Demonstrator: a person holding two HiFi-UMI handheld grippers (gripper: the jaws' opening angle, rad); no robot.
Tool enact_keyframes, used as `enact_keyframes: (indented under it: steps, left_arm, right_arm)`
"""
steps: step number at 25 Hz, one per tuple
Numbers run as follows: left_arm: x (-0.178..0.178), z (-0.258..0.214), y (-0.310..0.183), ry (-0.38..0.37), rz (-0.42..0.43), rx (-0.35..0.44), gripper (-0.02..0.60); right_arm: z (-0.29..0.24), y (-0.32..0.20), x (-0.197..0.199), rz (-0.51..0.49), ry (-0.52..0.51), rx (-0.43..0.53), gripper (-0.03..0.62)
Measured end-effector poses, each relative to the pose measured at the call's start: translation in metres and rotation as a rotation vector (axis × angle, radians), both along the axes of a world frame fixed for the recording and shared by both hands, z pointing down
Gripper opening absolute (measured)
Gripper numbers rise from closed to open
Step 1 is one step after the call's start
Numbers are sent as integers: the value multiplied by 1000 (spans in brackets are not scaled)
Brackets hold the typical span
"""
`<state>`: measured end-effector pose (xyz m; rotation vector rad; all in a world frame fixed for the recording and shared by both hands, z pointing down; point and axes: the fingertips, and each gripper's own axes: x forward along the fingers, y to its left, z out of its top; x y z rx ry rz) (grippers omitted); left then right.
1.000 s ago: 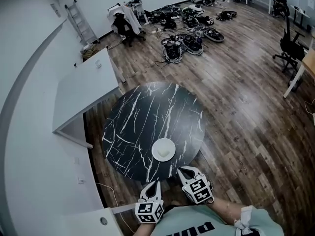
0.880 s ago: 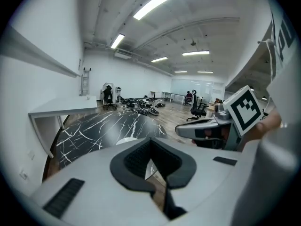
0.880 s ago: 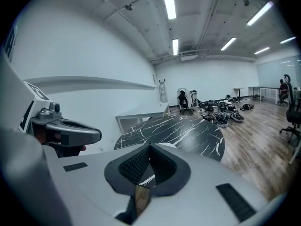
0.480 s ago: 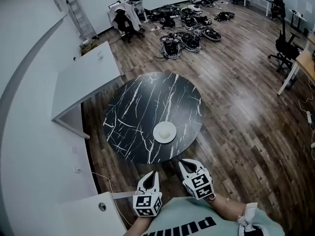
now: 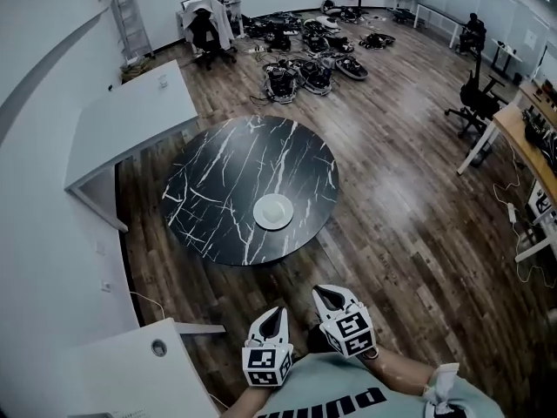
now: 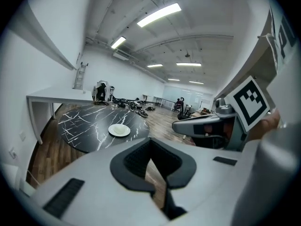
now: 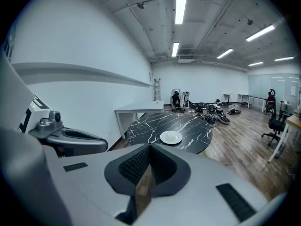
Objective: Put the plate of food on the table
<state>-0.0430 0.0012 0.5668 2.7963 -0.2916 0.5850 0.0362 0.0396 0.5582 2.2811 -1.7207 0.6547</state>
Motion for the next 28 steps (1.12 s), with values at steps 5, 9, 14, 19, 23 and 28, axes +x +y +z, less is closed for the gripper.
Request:
enact_keyframes:
  steps: [5,9,14,19,23,28]
  left_arm:
    - [-13,-8,24,27,10,19,6]
    - [-19,-18,35,26,-33,45,6]
    - [-6,-22,78,12,-84,75,6]
    - [20,-22,148,6,-131,85,6]
    - [29,-21,198,-4,-187,104,6]
    - [40,-12,247,-5,-238,115,6]
  right_arm:
    - [9,29,-19,-4,-2,-34,9]
    - [3,43,-24,-48,3,-21,9]
    - [-1,81,-8,-100,11,11,9]
    - [-13,145,26,-134,48,43,9]
    - [-18,201,52,-153,72,53,9]
    - [-7,251,69,-202,95,56,9]
